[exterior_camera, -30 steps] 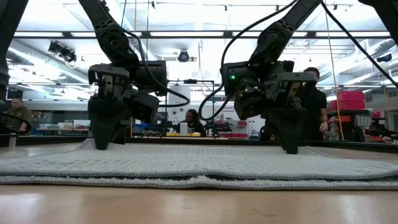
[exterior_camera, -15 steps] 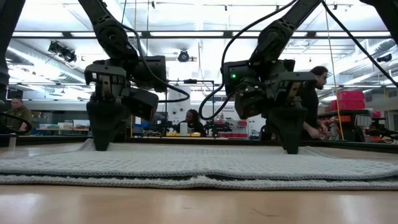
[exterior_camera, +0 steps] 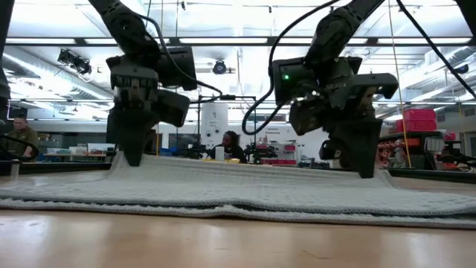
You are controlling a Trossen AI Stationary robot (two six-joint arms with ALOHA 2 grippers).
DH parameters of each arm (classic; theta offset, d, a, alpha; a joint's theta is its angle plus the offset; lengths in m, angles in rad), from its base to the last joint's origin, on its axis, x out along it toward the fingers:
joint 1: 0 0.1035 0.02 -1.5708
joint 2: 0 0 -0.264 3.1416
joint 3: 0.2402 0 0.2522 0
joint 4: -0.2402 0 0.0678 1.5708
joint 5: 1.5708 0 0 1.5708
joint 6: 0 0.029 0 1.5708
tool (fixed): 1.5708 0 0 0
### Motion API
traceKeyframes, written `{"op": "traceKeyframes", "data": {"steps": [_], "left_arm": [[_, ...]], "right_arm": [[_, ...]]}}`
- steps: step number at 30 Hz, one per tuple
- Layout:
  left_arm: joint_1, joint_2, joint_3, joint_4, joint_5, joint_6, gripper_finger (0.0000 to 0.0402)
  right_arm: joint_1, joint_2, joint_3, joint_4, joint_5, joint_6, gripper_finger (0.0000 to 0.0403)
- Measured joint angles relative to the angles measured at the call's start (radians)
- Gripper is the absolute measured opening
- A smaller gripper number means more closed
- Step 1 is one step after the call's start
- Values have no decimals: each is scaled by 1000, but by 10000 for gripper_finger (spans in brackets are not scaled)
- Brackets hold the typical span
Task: Fold microfiber towels
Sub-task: Fold the gray microfiber towel
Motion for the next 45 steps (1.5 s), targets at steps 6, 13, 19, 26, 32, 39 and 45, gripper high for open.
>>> {"op": "traceKeyframes", "data": {"steps": [6, 13, 19, 26, 32, 39, 45], "left_arm": [[0, -75, 0, -16, 5, -31, 4], [-14, -99, 0, -44, 11, -43, 4], [-47, -99, 0, -49, 15, -44, 4], [-70, -99, 1, -39, 22, -56, 4], [-76, -120, 43, -70, 19, -51, 4], [-83, -147, 100, -117, 24, -41, 4], [-146, -145, 74, -108, 20, -44, 4]], "right_arm": [[24, -43, 0, -16, 4, 34, 0], [24, -125, 0, -29, 2, 84, 0], [28, -194, -1, -39, 1, 140, 0], [74, -241, 0, -46, 2, 196, 0], [134, -249, 0, -52, 4, 247, 0], [197, -250, 0, -50, 12, 287, 0], [235, -250, 0, 8, 13, 317, 0]]}}
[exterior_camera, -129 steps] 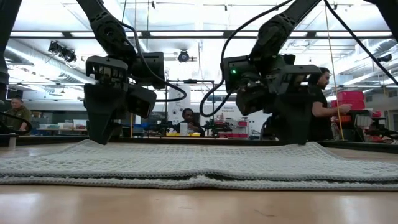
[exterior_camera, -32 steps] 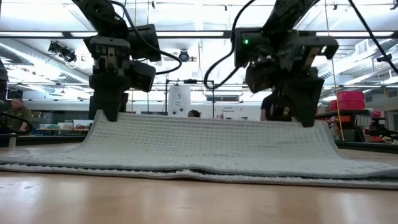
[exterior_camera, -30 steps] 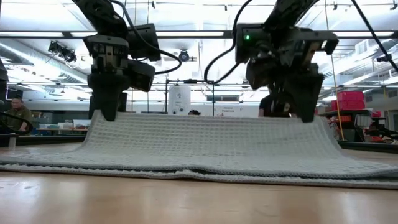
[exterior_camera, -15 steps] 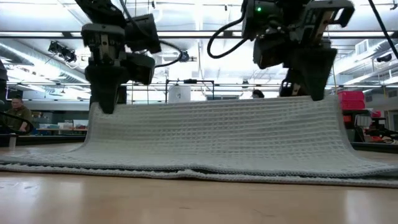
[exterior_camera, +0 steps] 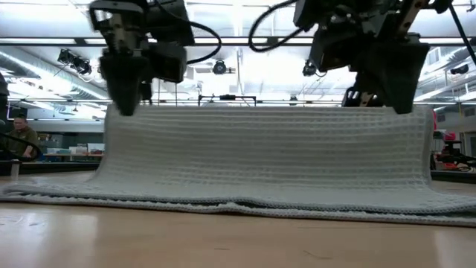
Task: Fold microfiber towels
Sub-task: Fold the gray microfiber towel
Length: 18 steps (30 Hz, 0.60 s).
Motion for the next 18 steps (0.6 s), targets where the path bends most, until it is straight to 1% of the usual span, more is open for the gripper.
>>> {"op": "traceKeyframes", "data": {"steps": [6, 14, 18], "left_arm": [[-53, 0, -56, 39, -4, -34, 4], [-86, 0, -113, 148, 3, -106, 4], [-97, 0, -142, 205, 3, -142, 4]], "right_arm": [[25, 0, 0, 79, -7, 37, 0], [56, 1, 0, 105, -18, 48, 0], [68, 22, -35, 164, -33, 58, 0]]}}
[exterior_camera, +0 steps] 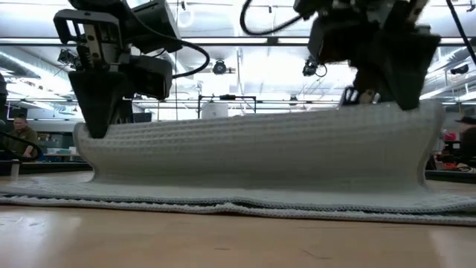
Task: Fold microfiber towels
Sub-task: Fold the gray microfiber towel
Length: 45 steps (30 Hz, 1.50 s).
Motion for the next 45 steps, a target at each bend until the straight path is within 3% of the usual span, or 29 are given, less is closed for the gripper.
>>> {"op": "traceKeyframes", "data": {"steps": [10, 18, 28, 39, 45], "left_arm": [[-51, 0, -20, 59, 3, -72, 4], [-82, 3, -21, 87, -21, -94, 4], [-109, 150, -20, 192, 14, -109, 4], [-157, 150, -8, 220, 37, -159, 4], [-191, 150, 0, 217, 19, -171, 4]], "right_arm": [[36, 46, -82, 178, -49, 85, 0], [37, 46, -86, 179, -49, 80, 0], [36, 47, -86, 177, -60, 81, 0], [82, 112, -86, 275, -131, 118, 0], [103, 127, -86, 320, -114, 146, 0]]}}
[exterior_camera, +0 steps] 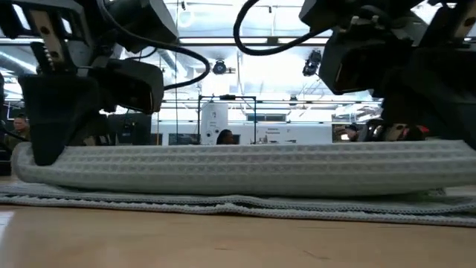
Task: Fold microfiber towels
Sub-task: Fold the gray microfiber towel
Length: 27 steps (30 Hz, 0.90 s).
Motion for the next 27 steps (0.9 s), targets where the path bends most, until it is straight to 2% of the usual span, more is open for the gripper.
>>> {"op": "traceKeyframes", "data": {"steps": [13, 18, 27], "left_arm": [[26, 0, -25, -5, -64, 51, 4], [44, 0, -24, 2, -71, 50, 4], [56, 25, -24, 20, -70, 40, 12]], "right_arm": [[-9, 36, 1, 10, 40, 1, 0], [2, 82, 1, 7, 42, 5, 0], [2, 90, 2, 4, 45, 6, 11]]}}
